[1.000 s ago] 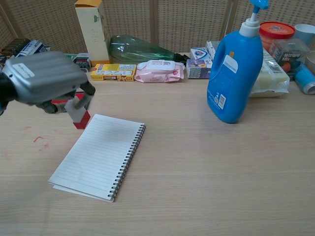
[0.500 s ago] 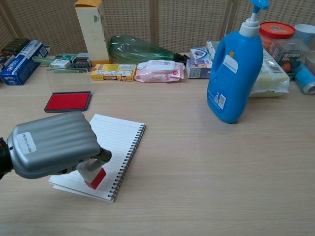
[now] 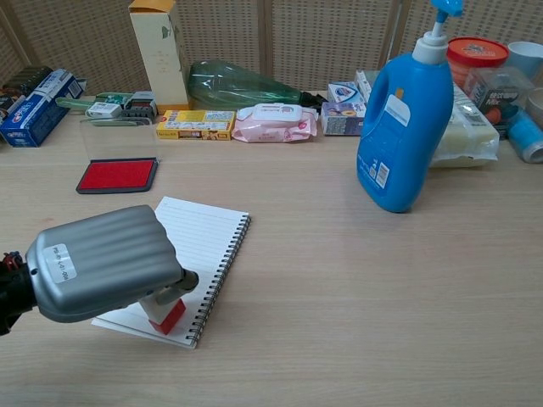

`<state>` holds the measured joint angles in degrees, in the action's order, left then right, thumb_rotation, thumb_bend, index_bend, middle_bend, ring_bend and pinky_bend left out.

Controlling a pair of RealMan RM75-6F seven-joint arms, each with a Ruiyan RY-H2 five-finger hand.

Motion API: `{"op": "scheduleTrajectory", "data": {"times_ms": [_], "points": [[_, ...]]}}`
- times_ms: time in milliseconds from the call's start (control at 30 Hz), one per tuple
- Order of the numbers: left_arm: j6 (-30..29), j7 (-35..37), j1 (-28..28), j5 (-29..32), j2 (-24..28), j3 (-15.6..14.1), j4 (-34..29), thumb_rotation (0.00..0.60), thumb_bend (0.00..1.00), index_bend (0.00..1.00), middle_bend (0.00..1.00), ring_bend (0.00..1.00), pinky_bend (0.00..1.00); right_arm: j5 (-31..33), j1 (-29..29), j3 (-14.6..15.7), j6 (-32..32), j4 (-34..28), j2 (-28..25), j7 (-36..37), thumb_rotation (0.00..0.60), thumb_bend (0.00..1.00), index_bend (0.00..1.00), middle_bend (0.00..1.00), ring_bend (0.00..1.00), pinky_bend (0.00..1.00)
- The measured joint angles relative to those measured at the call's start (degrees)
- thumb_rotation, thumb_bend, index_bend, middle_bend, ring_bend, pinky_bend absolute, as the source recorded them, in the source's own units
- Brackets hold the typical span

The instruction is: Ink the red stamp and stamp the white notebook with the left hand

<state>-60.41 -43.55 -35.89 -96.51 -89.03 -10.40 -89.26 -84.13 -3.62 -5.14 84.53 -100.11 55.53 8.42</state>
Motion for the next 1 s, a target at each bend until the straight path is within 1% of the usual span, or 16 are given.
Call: {"op": "scheduleTrajectory", "data": {"times_ms": [267,600,1000], "points": [[1.2,-1.4,0.4,0.3,-0.9,1.4,0.5,0.600,0.36,0.63,1.00,1.00,1.00,0.0,0.1,0.0,0.1,0.0,-0.2,0.4,0.522,0.00,0.03,0.00,0.00,0.00],[3.2,-3.2,0.7,1.2,-2.2,2.1,1.3,0.600,0.36,0.64,1.00,1.00,1.00,-0.2,0.1,0.0,0.2,-0.1,-0.3,0.6,0.521,0.00,0.03,0.00,0.00,0.00],[4.0,-3.2,1.1,1.5,-3.2,2.5,2.5,0.600,0.36,0.64,1.00,1.00,1.00,-0.3,0.1,0.0,0.3,0.0,-0.4,0.9,0.522,0.00,0.03,0.00,0.00,0.00]]}}
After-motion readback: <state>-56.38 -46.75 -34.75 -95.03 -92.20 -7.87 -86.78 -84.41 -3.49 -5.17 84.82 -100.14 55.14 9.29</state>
